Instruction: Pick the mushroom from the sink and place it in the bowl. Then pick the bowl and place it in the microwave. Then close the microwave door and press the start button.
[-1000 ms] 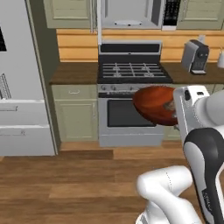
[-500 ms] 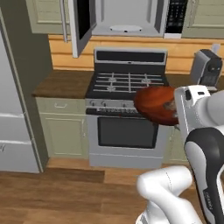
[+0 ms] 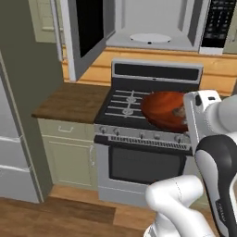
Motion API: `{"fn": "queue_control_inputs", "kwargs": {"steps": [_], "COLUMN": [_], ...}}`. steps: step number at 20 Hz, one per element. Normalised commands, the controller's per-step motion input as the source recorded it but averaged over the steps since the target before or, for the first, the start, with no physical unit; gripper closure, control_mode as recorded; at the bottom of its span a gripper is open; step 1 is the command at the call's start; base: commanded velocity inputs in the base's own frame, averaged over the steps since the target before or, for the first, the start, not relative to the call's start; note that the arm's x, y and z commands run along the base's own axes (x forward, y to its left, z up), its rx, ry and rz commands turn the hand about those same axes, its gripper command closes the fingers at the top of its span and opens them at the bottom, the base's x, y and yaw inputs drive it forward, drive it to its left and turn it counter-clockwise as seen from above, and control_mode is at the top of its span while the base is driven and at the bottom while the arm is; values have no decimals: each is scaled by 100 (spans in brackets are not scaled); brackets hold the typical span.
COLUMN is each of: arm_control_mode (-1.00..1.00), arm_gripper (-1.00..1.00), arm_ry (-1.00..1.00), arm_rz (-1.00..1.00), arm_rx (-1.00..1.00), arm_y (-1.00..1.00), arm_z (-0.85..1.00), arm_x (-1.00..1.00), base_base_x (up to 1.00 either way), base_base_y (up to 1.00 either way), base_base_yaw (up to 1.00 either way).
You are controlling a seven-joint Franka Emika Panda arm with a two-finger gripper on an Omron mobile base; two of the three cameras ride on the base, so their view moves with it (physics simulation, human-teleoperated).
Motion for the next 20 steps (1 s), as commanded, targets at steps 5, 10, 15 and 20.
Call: {"fn": "queue_control_inputs", "kwargs": {"steps": [5, 10, 15, 20], "arm_control_mode": [100, 100, 100, 100], "arm_gripper": [100, 100, 100, 100], "arm_ry": [0, 0, 0, 0], "arm_rz": [0, 0, 0, 0], "arm_rx": [0, 0, 0, 0], "arm_y": [0, 0, 0, 0], "arm_z": [0, 0, 0, 0], "arm_x": [0, 0, 0, 0], "base_base_x": [56, 83, 48, 10], "base_base_y": [-56, 0, 0, 8], "base_base_yaw": [6, 2, 0, 7]}}
